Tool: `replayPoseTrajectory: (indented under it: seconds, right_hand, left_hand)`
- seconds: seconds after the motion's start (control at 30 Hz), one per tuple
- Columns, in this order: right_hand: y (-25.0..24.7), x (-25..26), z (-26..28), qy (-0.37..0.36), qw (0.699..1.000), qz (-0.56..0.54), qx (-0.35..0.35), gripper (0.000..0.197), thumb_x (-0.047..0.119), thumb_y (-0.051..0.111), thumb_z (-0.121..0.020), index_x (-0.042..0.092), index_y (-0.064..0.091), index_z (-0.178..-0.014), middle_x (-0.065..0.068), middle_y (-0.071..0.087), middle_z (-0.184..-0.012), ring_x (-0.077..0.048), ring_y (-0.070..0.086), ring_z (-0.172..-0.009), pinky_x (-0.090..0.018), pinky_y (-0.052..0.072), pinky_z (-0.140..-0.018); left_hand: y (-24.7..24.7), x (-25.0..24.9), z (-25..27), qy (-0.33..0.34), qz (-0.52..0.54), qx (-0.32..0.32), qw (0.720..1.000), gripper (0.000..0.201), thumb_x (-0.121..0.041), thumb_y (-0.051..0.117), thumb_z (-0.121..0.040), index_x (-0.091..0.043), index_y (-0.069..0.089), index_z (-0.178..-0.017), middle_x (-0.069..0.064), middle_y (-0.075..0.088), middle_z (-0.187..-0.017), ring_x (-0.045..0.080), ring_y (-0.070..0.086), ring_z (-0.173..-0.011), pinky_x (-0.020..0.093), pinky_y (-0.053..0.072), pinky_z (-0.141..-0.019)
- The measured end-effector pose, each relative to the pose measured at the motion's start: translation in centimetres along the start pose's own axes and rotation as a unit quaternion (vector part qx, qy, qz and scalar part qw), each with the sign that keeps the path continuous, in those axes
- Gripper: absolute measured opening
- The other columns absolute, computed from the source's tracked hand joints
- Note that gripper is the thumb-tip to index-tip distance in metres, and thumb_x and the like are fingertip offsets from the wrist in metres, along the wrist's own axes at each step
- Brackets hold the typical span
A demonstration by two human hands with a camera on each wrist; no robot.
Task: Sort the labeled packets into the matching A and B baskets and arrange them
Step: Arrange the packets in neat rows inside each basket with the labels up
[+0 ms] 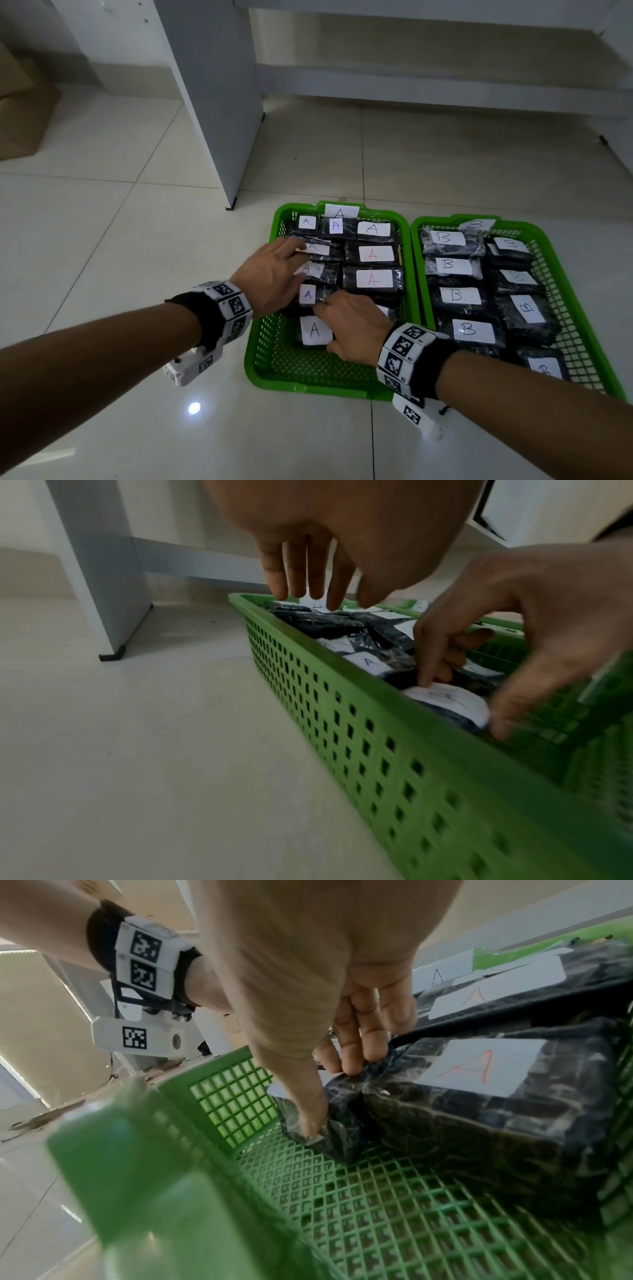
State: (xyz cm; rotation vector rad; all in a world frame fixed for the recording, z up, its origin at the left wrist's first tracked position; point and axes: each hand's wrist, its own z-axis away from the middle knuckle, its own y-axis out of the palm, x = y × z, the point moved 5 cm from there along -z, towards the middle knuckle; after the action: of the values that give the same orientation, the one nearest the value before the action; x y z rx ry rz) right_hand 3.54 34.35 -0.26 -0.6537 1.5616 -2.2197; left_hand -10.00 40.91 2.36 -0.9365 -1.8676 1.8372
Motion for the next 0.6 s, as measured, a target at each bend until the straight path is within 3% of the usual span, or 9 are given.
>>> replayPoseTrajectory:
  seconds: [0.1,0.17,0.23,0.37,0.47,0.6]
  right_hand:
    - [-0.6,-0.7,0.0,0.014,0.999,-0.047,0.005,0.072,0.066,0.079,-0.068,0.016,0.061,-0.117,-0.001,0.059,-0.110,-0.020,0.057,-0.098,-0.032,0.047,-0.076]
    - [-1.8,-1.4,0.1,0.039,0.995,-0.087,-0.037,0.069,0.079,0.066,-0.071,0.019,0.064,-0.106,0.003,0.060,-0.099,-0.015,0.058,-0.087,-0.032,0.050,-0.074]
    - [-3.3,-2.6,-0.3,0.067,0.988,-0.102,-0.098,0.052,0.069,0.059,-0.085,0.018,0.064,-0.096,0.004,0.058,-0.091,-0.013,0.056,-0.079,-0.035,0.053,-0.071]
    - [-5.4,-5.4,-2.8,0.093,0.975,-0.069,-0.190,0.023,0.033,0.056,-0.099,0.013,0.065,-0.103,0.000,0.060,-0.101,-0.016,0.051,-0.095,-0.037,0.051,-0.083]
    - [-5.8,-6.6,-4.9,0.091,0.978,-0.036,-0.187,0.023,0.029,0.056,-0.100,0.011,0.066,-0.112,-0.003,0.063,-0.112,-0.020,0.049,-0.108,-0.035,0.045,-0.093]
    - [-5.3,-7.2,-6.2,0.100,0.981,-0.028,-0.164,0.028,0.034,0.060,-0.099,0.014,0.070,-0.116,-0.001,0.062,-0.113,-0.021,0.047,-0.112,-0.034,0.040,-0.094]
  left_hand:
    - [-0.7,1.3,-2.0,-0.035,-0.007,-0.026,0.999,0.029,-0.020,0.050,-0.099,-0.006,0.062,-0.121,0.009,0.058,-0.125,0.023,0.057,-0.109,0.037,0.051,-0.097]
    - [-0.9,2.8,-3.1,-0.066,-0.015,-0.021,0.997,0.026,-0.024,0.049,-0.100,-0.010,0.062,-0.118,0.006,0.061,-0.120,0.022,0.056,-0.106,0.035,0.048,-0.096]
    - [-0.7,4.6,-4.0,-0.103,-0.036,0.007,0.994,0.028,-0.032,0.051,-0.099,-0.016,0.062,-0.119,0.002,0.063,-0.120,0.022,0.052,-0.113,0.037,0.041,-0.099]
    - [-0.4,5.8,-4.9,-0.122,-0.075,0.037,0.989,0.030,-0.042,0.057,-0.095,-0.024,0.065,-0.117,-0.005,0.066,-0.120,0.019,0.044,-0.122,0.038,0.028,-0.097]
    - [-0.3,6.0,-4.7,-0.114,-0.092,0.039,0.988,0.036,-0.050,0.060,-0.090,-0.027,0.062,-0.118,-0.005,0.066,-0.119,0.019,0.043,-0.124,0.039,0.025,-0.098]
    - [-0.2,6.3,-4.0,-0.109,-0.083,0.048,0.989,0.045,-0.059,0.060,-0.086,-0.029,0.062,-0.120,-0.007,0.064,-0.121,0.018,0.041,-0.125,0.042,0.023,-0.101]
